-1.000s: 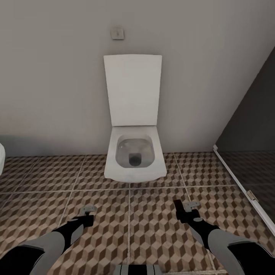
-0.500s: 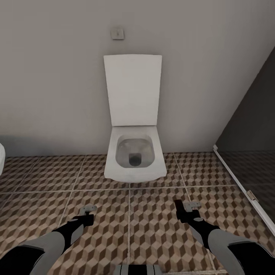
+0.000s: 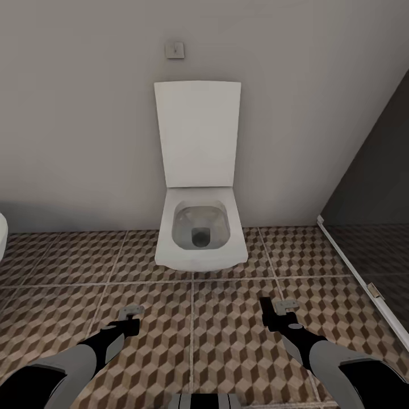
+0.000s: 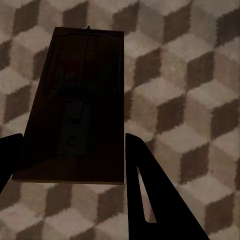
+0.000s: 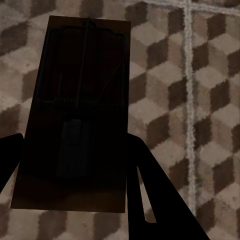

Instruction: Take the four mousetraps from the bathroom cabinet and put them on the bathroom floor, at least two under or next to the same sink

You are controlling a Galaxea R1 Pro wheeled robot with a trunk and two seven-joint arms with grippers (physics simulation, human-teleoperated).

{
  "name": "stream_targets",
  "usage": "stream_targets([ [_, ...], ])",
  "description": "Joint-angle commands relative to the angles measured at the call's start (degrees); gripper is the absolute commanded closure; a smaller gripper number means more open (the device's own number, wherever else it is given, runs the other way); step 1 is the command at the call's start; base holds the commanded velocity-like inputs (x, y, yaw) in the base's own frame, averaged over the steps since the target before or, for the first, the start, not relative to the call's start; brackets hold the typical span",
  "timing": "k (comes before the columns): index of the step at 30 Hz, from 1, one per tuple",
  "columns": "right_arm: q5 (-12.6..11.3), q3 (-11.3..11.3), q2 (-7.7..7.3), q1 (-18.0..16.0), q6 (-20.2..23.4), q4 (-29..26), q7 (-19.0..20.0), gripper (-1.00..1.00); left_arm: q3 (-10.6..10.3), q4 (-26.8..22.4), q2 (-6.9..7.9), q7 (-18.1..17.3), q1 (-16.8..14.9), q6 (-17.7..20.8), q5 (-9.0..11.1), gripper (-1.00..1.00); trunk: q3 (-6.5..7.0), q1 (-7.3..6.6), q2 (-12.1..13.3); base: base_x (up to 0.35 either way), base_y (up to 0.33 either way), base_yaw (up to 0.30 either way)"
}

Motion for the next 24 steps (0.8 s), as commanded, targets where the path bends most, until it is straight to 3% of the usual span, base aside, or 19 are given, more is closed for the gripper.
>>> stream_targets([
  [1, -0.1, 0.4, 0.00, -0.1, -0.3, 0.1, -0.3, 1.00, -0.5, 0.0, 0.00, 0.1, 0.0, -0.1, 0.4, 1.00, -0.04, -0.01, 0.0, 0.000, 0.000, 0.000],
  [9, 0.1, 0.5, 0.01, 0.0, -0.1, 0.1, -0.4, 1.00, -0.5, 0.0, -0.06, 0.2, 0.0, -0.1, 0.3, 1.00, -0.04, -0.01, 0.0, 0.007, 0.000, 0.000],
  [18, 0.0, 0.5, -0.07, 0.0, -0.2, 0.1, -0.4, 1.00, -0.5, 0.0, 0.01, 0.3, 0.0, -0.1, 0.3, 1.00, -0.04, -0.01, 0.0, 0.283, 0.000, 0.000],
  [24, 0.1, 0.5, -0.08, 0.0, -0.2, 0.1, -0.4, 1.00, -0.5, 0.0, 0.02, 0.3, 0.0, -0.1, 0.3, 1.00, -0.04, -0.01, 0.0, 0.106, 0.000, 0.000],
])
